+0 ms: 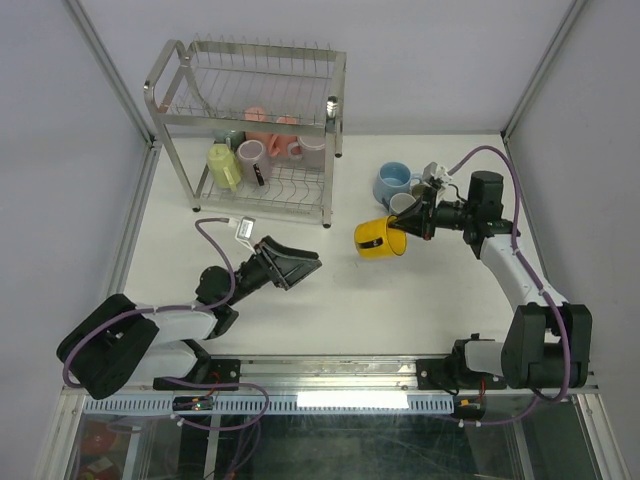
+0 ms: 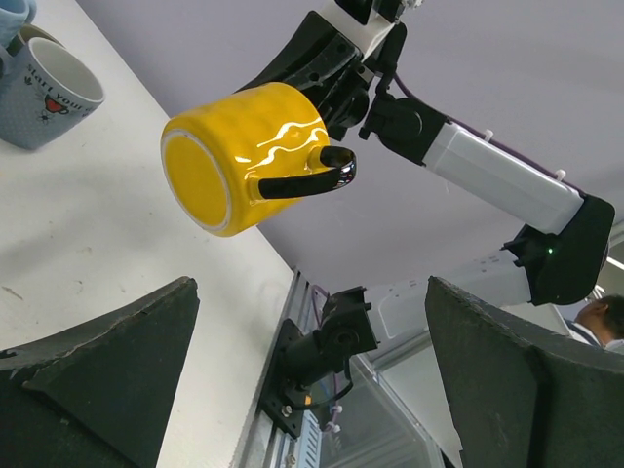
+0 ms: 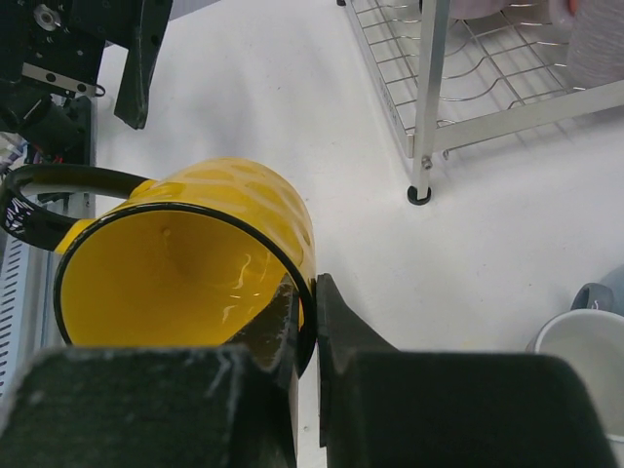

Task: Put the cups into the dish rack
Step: Pick up the cup at the center of the board, then turn the cup upside down in the dish rack.

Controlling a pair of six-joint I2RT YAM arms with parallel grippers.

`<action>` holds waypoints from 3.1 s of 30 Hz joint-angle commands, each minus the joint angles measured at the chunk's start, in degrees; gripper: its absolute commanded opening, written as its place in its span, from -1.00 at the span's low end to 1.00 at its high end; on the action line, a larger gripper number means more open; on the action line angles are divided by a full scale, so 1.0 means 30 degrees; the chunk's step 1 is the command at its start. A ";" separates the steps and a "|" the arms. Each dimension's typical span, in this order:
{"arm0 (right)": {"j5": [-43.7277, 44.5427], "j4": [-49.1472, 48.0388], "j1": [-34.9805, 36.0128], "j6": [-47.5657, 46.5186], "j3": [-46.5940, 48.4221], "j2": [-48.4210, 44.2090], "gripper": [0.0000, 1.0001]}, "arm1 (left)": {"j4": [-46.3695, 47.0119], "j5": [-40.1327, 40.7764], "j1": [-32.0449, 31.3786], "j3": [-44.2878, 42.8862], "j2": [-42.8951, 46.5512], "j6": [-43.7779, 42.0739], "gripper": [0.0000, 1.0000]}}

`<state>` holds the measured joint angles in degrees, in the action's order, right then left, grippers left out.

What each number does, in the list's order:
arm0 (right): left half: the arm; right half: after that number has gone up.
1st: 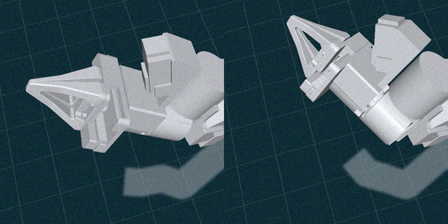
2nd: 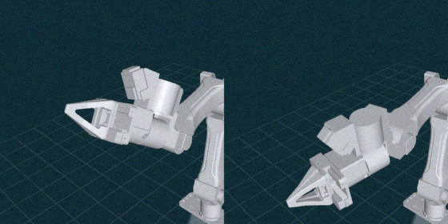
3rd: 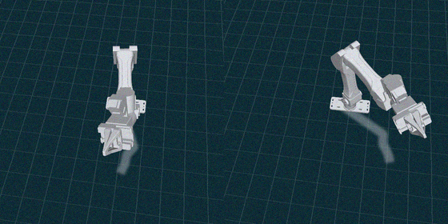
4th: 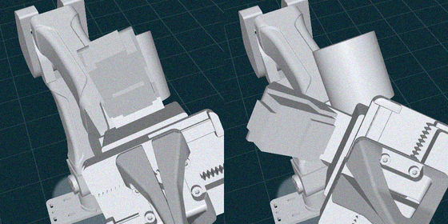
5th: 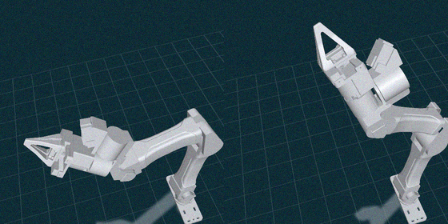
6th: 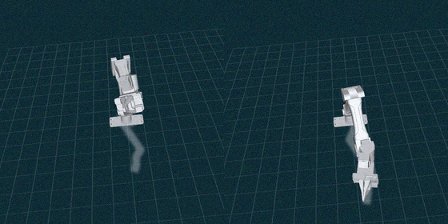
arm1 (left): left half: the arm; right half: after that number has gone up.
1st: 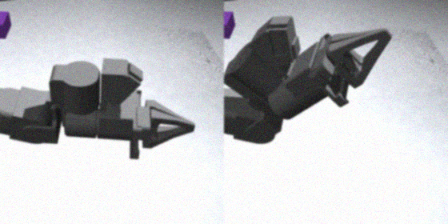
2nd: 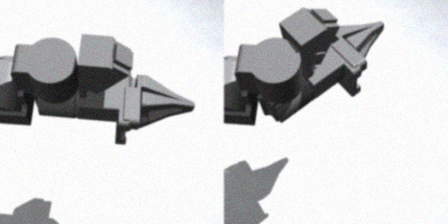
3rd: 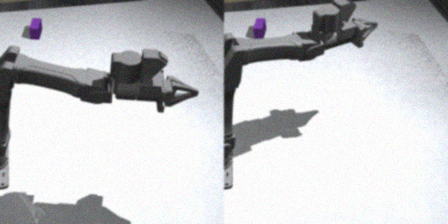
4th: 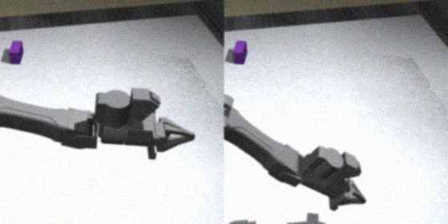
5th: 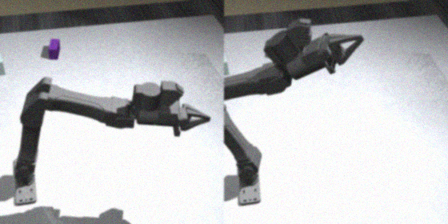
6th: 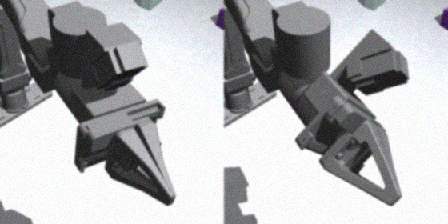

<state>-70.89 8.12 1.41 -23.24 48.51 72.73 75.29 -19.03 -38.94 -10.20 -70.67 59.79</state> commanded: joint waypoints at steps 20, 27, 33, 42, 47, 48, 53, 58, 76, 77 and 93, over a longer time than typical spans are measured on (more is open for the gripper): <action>-0.1652 -1.1334 -0.0542 0.4092 -0.2459 -0.1113 -1.00 | 0.3236 0.2131 -0.1940 -0.1093 -0.1926 0.0800 0.96; -0.1652 -1.2022 -0.0553 0.4092 -0.2685 -0.1113 -1.00 | 0.3496 0.2345 -0.2154 -0.1251 -0.2448 0.1286 0.95; -0.1652 -1.2188 -0.0543 0.4092 -0.2781 -0.1128 -1.00 | 0.3751 0.2965 -0.2463 -0.1939 -0.4117 0.2908 0.95; -0.1652 -1.2482 -0.0556 0.4092 -0.3035 -0.1193 -1.00 | 0.7221 0.4113 -0.4120 -0.3529 -0.7766 0.7934 0.92; -0.1656 -1.3131 -0.0550 0.4578 -0.3383 -0.1239 -1.00 | 0.8226 0.4590 -0.4735 -0.4566 -0.8998 0.8856 0.90; -0.0554 -1.3289 -0.0539 0.9604 -0.3458 -0.1266 -1.00 | 0.8235 0.4735 -0.4766 -0.4731 -0.9204 0.8988 0.90; -0.0406 -1.4414 -0.0531 1.0283 -0.3979 -0.1301 -1.00 | 0.8246 0.4756 -0.4902 -0.5991 -1.0190 1.0090 0.90; -0.0307 -1.4847 -0.0572 1.0429 -0.4090 -0.1375 -1.00 | 0.8255 0.4601 -0.5096 -0.6525 -0.9954 0.9999 0.87; -0.0570 -1.1917 -0.2122 0.4599 -0.3390 -0.2664 -1.00 | 0.8240 0.4041 -0.5302 -0.4641 -0.7912 0.9768 0.98; -0.0609 -1.1406 -0.2115 0.3605 -0.3283 -0.2828 -1.00 | 0.8237 0.4071 -0.5302 -0.4540 -0.7834 0.9734 0.98; -0.1180 -0.1229 0.0130 -1.0298 0.0198 -0.2769 -1.00 | 0.8259 0.2783 -0.5273 -0.5674 -0.9751 1.1472 0.91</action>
<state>-72.05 -2.22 -0.05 -39.09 44.82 66.15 82.39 -9.39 -54.08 -25.23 -99.42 92.03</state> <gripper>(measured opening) 0.042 0.971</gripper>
